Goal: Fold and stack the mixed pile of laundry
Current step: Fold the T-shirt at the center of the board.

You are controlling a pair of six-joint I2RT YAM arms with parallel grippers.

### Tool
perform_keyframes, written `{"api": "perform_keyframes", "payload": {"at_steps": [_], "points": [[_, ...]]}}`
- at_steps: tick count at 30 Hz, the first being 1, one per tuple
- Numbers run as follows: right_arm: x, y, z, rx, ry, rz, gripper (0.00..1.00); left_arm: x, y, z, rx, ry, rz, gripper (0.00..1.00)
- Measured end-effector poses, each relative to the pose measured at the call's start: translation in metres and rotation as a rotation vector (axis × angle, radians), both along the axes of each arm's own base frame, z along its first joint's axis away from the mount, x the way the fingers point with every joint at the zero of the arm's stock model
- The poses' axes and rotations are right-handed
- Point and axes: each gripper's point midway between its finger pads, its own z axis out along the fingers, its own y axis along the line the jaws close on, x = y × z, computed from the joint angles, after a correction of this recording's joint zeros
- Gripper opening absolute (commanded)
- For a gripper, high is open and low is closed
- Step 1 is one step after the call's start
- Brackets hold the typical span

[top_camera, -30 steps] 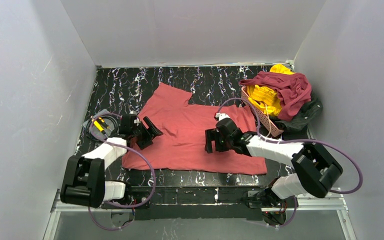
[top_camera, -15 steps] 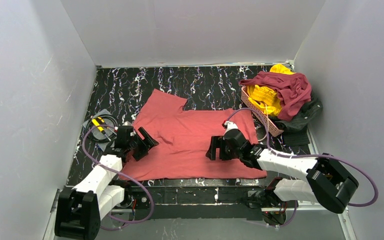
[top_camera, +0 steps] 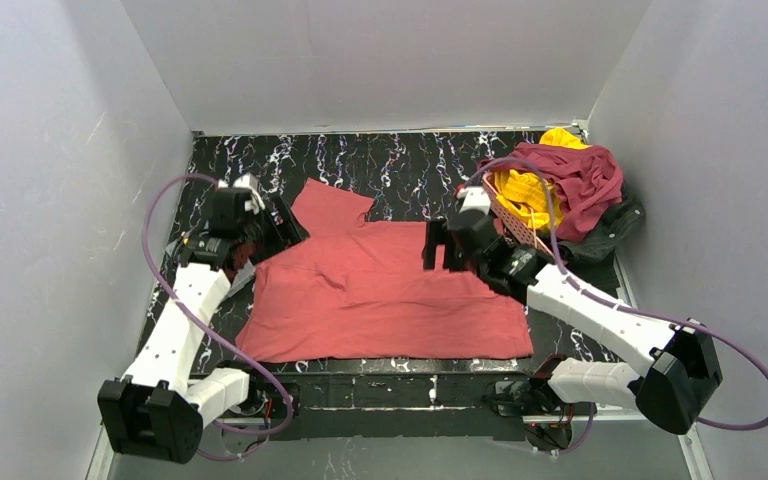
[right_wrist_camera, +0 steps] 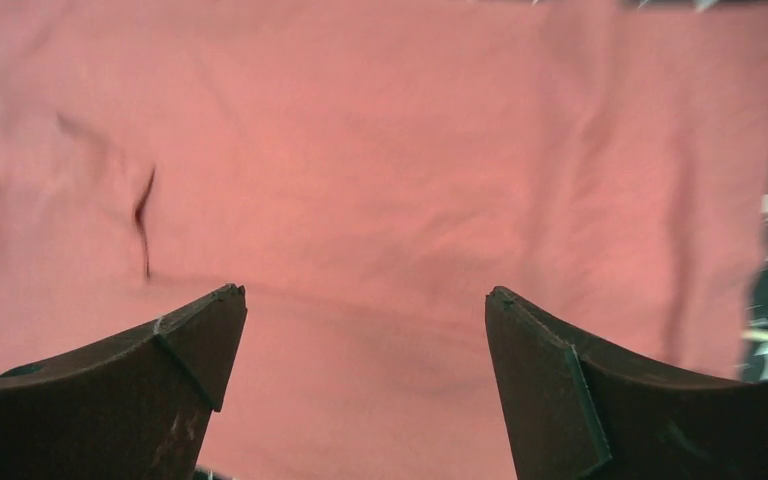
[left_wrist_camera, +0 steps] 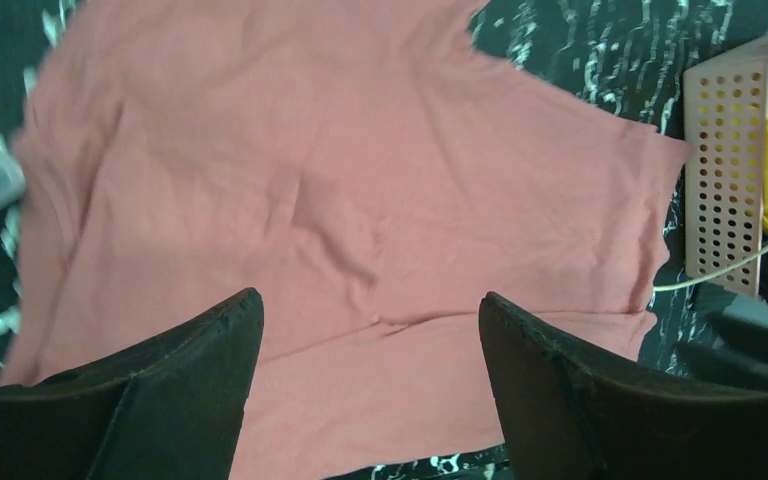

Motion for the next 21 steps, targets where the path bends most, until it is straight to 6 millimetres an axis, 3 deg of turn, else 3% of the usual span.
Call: {"api": "perform_keyframes", "payload": {"at_steps": [3,5,9,14,21], "points": [[0.035,-0.020,0.028,-0.032,-0.071,-0.085,0.86,0.025,0.000,0.031,0.059,-0.073,-0.069,0.77],[0.059,-0.044,0.030,-0.082,-0.081,-0.156,0.82,0.040,0.000,0.045,0.102,-0.119,-0.113,0.77],[0.091,-0.090,-0.009,-0.210,0.002,-0.249,0.74,0.051,0.003,0.047,0.162,-0.179,-0.167,0.77],[0.111,-0.133,-0.064,-0.340,0.130,-0.306,0.69,0.045,0.006,0.022,0.201,-0.176,-0.200,0.78],[0.136,-0.143,-0.091,-0.381,0.147,-0.284,0.64,0.049,0.007,0.021,0.218,-0.203,-0.218,0.77]]}}
